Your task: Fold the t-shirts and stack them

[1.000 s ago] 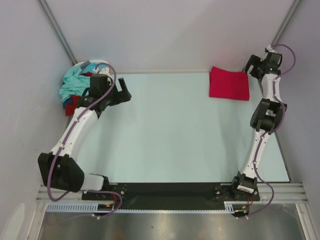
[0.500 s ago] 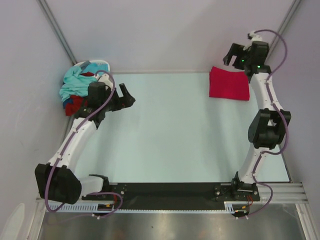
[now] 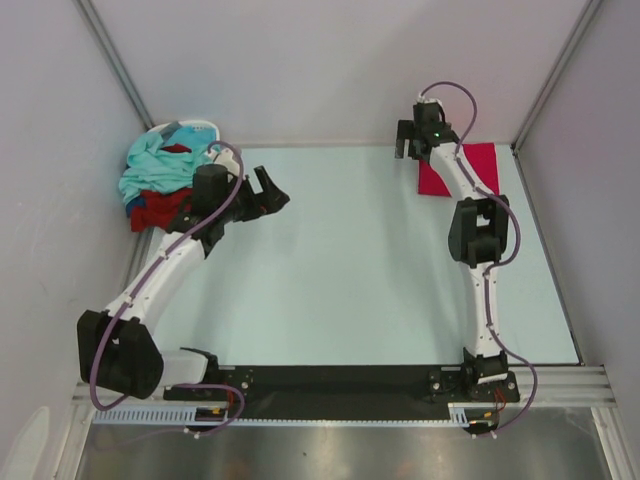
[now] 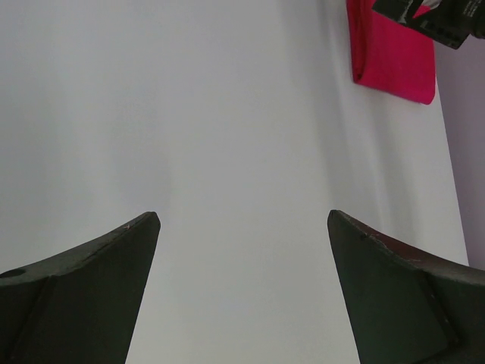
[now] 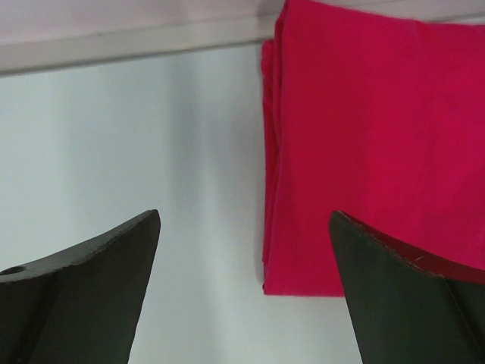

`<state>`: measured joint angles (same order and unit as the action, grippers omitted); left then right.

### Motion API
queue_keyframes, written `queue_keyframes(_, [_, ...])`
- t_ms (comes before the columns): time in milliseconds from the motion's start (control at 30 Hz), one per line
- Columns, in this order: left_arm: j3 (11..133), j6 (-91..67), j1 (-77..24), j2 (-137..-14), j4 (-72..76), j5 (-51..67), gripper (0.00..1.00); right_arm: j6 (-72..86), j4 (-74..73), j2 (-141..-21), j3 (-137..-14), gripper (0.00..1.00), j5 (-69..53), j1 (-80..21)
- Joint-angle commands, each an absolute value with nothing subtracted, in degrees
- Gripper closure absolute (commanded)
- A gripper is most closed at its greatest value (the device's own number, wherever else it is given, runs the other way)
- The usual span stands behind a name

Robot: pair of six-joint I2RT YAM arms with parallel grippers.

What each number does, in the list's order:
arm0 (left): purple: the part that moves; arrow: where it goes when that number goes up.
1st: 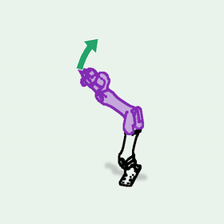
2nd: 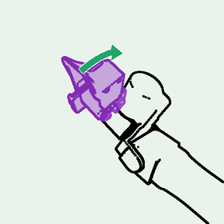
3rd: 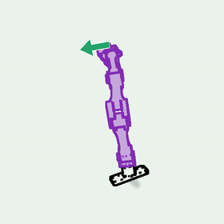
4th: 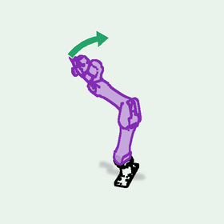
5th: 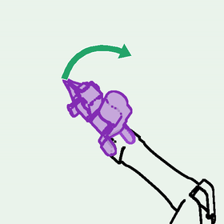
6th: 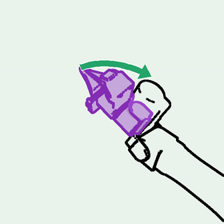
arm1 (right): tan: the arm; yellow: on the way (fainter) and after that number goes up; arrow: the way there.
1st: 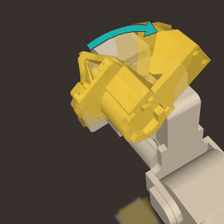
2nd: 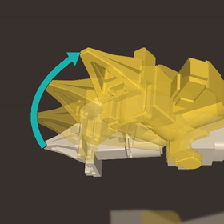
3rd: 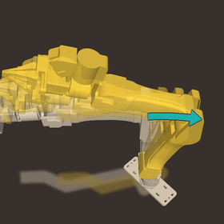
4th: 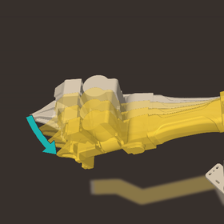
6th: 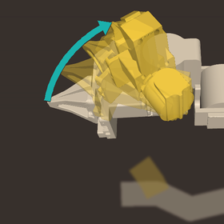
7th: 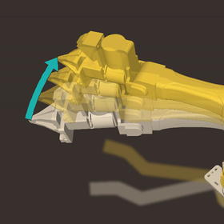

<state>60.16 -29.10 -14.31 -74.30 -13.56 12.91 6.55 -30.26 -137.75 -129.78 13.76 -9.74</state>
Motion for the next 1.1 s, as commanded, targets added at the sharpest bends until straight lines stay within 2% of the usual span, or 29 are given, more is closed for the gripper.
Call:
queue_keyframes(0, [59.68, -29.53, -14.33, -73.22, -10.37, 11.35, 0.00, 7.10, -34.81, -135.99, -130.89, 0.00, 18.73, -8.18])
queue_keyframes(133, [61.60, -27.86, -14.15, -73.82, -12.65, 11.34, 0.00, 11.86, -29.55, -127.65, -120.43, 0.00, 9.95, -4.58])
queue_keyframes(300, [62.58, -26.19, -14.24, -74.96, -13.54, 9.67, 0.00, 14.85, -14.52, -120.94, -106.80, 0.00, -3.42, 1.39])
queue_keyframes(467, [63.99, -26.37, -14.24, -76.91, -12.84, 11.51, 0.01, 13.81, -22.14, -126.73, -112.06, 0.00, -6.86, 3.69])
queue_keyframes(600, [63.02, -25.23, -14.24, -76.29, -12.74, 10.11, 0.01, 13.80, -17.94, -123.05, -105.57, 0.00, -6.15, 3.34])
queue_keyframes(767, [61.79, -24.43, -14.24, -74.10, -14.59, 9.41, 0.00, 14.33, -18.54, -120.50, -103.97, 0.00, -6.33, 3.25])
queue_keyframes(900, [61.87, -23.56, -14.15, -71.99, -15.81, 8.26, 0.00, 14.76, -21.09, -115.07, -103.28, 0.00, -6.42, 3.08])
queue_keyframes(1067, [69.33, -22.41, -12.83, -71.28, -24.43, 9.31, 0.01, 16.17, -24.69, -102.33, -99.68, 0.00, -8.52, 2.29])
